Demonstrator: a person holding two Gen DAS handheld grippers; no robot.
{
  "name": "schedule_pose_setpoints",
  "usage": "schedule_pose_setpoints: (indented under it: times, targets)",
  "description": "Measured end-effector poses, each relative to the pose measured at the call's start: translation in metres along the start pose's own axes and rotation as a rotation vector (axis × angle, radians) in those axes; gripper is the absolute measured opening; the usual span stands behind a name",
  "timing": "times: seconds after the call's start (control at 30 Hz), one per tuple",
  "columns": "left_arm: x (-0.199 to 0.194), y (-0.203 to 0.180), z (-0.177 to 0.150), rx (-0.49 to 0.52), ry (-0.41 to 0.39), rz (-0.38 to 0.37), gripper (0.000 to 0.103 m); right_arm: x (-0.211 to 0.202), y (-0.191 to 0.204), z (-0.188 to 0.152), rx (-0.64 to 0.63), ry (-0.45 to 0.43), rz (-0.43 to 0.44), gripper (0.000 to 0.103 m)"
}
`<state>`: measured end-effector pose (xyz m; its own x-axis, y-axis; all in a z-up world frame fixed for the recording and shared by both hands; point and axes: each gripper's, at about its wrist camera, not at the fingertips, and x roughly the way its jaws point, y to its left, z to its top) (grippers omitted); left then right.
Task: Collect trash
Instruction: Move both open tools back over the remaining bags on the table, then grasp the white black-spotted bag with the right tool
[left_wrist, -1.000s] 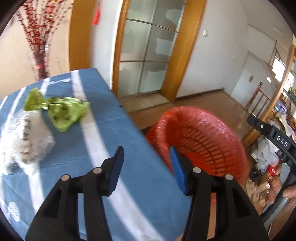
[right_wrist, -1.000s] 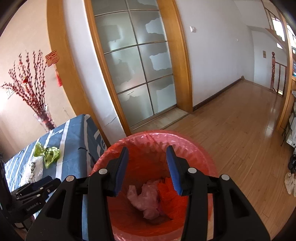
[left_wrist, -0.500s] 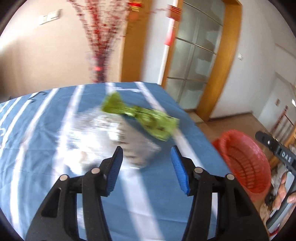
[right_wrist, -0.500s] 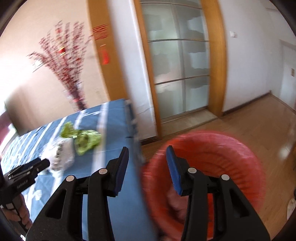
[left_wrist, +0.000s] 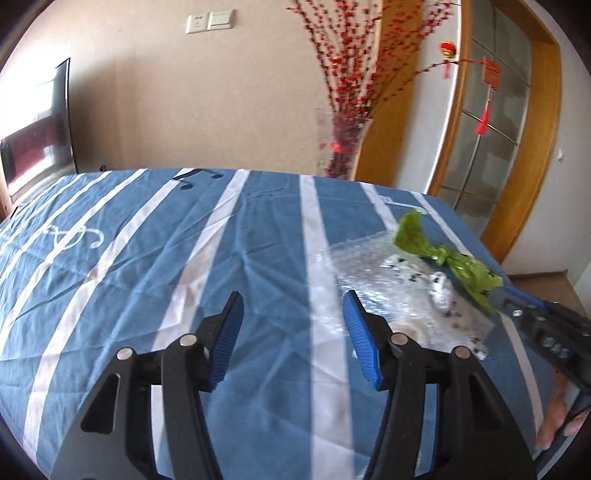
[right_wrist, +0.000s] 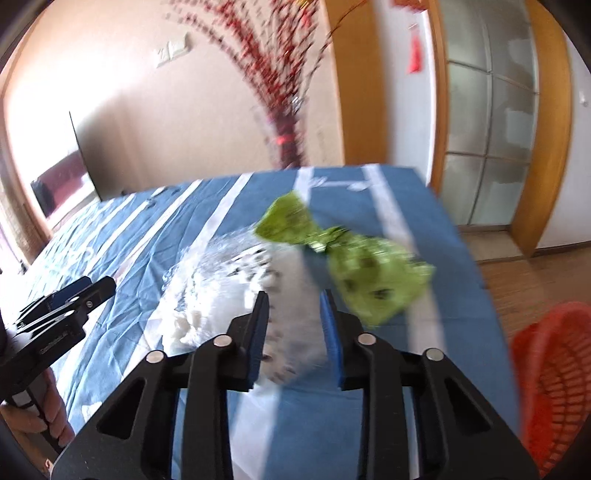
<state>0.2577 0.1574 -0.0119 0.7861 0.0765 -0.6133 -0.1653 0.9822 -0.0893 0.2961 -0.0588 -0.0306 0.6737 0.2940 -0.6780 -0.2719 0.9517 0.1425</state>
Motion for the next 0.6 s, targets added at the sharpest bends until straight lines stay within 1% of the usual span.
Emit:
schedule_pose_setpoints:
  times: [0.13,0.47,0.6]
  targets:
    - [0.003,0.011,-0.001,-0.008,-0.001,0.003,0.056,0.024,0.013,0.001,-0.011,0.039,-0.008,0.029]
    - [0.01,0.018,-0.003,-0.013,0.008,-0.011,0.057,0.053,0.02,0.0,-0.02,0.104,-0.026,0.029]
    - [0.013,0.015,-0.005,-0.008,0.017,-0.02,0.057,0.054,0.022,0.0,-0.032,0.106,-0.022,0.02]
